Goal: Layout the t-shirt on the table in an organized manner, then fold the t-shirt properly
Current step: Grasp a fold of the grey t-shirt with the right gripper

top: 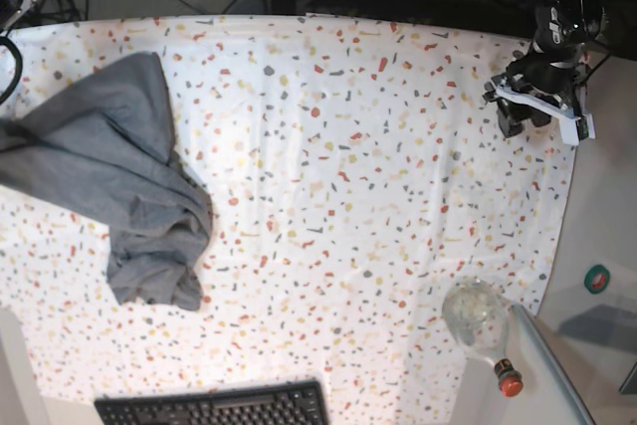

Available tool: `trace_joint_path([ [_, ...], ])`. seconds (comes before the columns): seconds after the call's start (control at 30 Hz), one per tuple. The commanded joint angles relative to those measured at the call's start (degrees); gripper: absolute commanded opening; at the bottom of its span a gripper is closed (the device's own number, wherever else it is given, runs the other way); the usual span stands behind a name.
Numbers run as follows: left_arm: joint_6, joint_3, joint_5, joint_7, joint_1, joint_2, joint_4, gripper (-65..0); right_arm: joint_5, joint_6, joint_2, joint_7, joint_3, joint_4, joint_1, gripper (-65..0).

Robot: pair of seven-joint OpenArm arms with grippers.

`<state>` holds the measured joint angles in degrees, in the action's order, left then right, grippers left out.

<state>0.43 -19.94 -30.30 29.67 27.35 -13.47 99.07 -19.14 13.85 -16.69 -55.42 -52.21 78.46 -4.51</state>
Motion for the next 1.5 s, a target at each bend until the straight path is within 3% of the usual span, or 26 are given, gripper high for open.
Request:
trace_joint_path([
  [0.0, -0.21, -0.41, -0.33, -0.97, 0.12, -0.64, 0.76, -23.7, -2.27, 0.35, -0.41, 0.96, 0.03, 5.28, -0.1, -24.8],
  [0.1, -0.21, -0.41, -0.42, -0.97, 0.21, -0.55, 0.76, -9.7, -4.73, 0.35, 2.93, 0.96, 5.48, 17.94, 1.92, -24.8],
  [0.27, -0.21, -0.32, -0.51, -0.97, 0.12, -0.37, 1.11, -11.2, -4.47, 0.35, 3.02, 1.75, 32.47, 20.4, -0.01, -24.6],
  [0.37, -0.21, -0.41, -0.51, -1.06, 0.12, -0.11, 1.11, -19.1, -4.47, -0.62, 3.63, 5.7, 44.86, 12.58, -4.06, -26.9],
  [0.43, -0.21, -0.41, -0.51, -0.97, 0.21, -0.11, 1.11, -26.3, -4.47, -2.99, 4.95, 10.45, 49.08, 4.4, -7.31, -33.8],
  [0.5, -0.21, -0.41, -0.51, -0.97, 0.47, -0.11, 0.93, -34.2, -4.47, -5.1, 5.83, 15.64, 51.19, -5.97, -10.83, -43.7],
  [0.63, -0.21, -0.67, -0.51, -1.32, 1.96, -0.46, 1.11, -49.4, -4.56, -5.45, 5.92, 21.7, 51.72, -22.15, -15.84, -65.0],
  [0.73, -0.21, -3.31, -0.51, -1.32, 2.23, -0.02, 0.67, -65.0, -4.82, -5.45, 6.45, 23.02, 51.81, -28.65, -16.63, -65.0],
  [1.03, -0.21, -4.45, -0.51, -1.23, 1.61, -0.46, 1.02, -65.0, -4.56, -5.36, 16.73, 22.93, 52.25, -26.37, -10.48, -65.0],
  [1.13, -0.21, -4.45, -0.51, -1.23, 1.61, -0.46, 0.93, -65.0, -4.56, -5.45, 16.38, 22.93, 58.05, -17.22, -7.31, -65.0],
  [1.23, -0.21, -4.45, -0.24, -1.23, 1.7, -0.46, 0.76, -65.0, -4.47, -5.71, 13.04, 22.41, 64.21, -5.36, -4.67, -65.0],
  [1.3, -0.21, -4.45, -0.24, -1.23, 1.79, -0.46, 0.76, -65.0, -4.47, -6.42, 11.19, 18.8, 68.07, 1.5, -3.62, -65.0],
  [1.37, -0.21, -4.45, -0.24, -1.23, 1.79, -0.55, 0.76, -65.0, -4.47, -9.58, 10.31, 13.97, 71.15, 6.16, -3.53, -65.0],
  [1.47, -0.21, -4.45, -0.24, -1.23, 1.7, -0.55, 0.67, -65.0, -5.0, -12.57, 10.49, 10.98, 73.96, 10.91, -3.35, -36.8],
])
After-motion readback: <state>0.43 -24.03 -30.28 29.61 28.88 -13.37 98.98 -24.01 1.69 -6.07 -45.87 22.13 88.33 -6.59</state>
